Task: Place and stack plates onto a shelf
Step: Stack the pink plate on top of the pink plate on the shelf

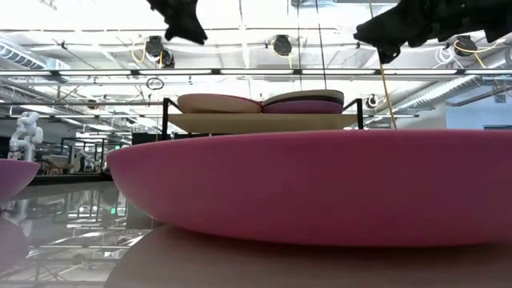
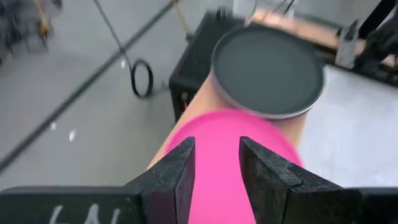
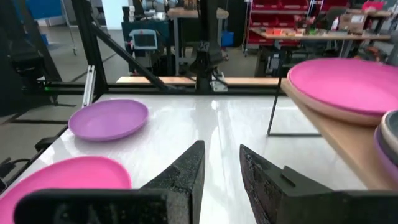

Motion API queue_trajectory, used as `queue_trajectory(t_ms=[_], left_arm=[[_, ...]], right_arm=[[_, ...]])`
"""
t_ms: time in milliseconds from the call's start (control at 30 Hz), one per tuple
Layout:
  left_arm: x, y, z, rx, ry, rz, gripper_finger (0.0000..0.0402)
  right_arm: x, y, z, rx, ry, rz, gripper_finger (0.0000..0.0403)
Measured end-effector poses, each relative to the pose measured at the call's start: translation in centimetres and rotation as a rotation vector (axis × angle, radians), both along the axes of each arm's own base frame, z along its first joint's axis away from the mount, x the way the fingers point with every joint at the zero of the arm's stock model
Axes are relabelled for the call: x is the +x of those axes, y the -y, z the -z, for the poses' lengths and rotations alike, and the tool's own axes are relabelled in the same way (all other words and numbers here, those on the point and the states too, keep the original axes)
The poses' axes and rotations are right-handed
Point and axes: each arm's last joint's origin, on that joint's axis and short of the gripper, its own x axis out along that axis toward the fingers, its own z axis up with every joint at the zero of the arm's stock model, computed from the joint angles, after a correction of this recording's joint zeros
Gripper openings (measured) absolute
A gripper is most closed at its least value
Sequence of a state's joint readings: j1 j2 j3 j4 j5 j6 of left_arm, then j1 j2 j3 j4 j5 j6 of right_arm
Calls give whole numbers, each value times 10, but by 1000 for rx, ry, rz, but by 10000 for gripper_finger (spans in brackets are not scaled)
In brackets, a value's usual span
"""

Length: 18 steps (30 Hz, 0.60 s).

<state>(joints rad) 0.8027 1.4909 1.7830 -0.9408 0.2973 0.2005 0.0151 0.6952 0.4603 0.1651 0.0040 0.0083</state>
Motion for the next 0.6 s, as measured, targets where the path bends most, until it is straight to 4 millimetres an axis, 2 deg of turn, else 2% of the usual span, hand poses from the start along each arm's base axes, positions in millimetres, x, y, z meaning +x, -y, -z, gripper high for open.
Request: queue_trajectory(t_ms=[133,267,400,600], left_arm=[[-5,25,-4,82,96,43,129],[-12,50,6,127,207,76,129],[-17,78,29,160,319,133,129],[-24,112,80,176,484,194,129]], right_arm=[[0,0,3,23,-26,2,86],[0,-4,6,16,-53,44,86],[4,-10,13,-31,-110,113,86],[14,-19,13,-47,-137,89,86]])
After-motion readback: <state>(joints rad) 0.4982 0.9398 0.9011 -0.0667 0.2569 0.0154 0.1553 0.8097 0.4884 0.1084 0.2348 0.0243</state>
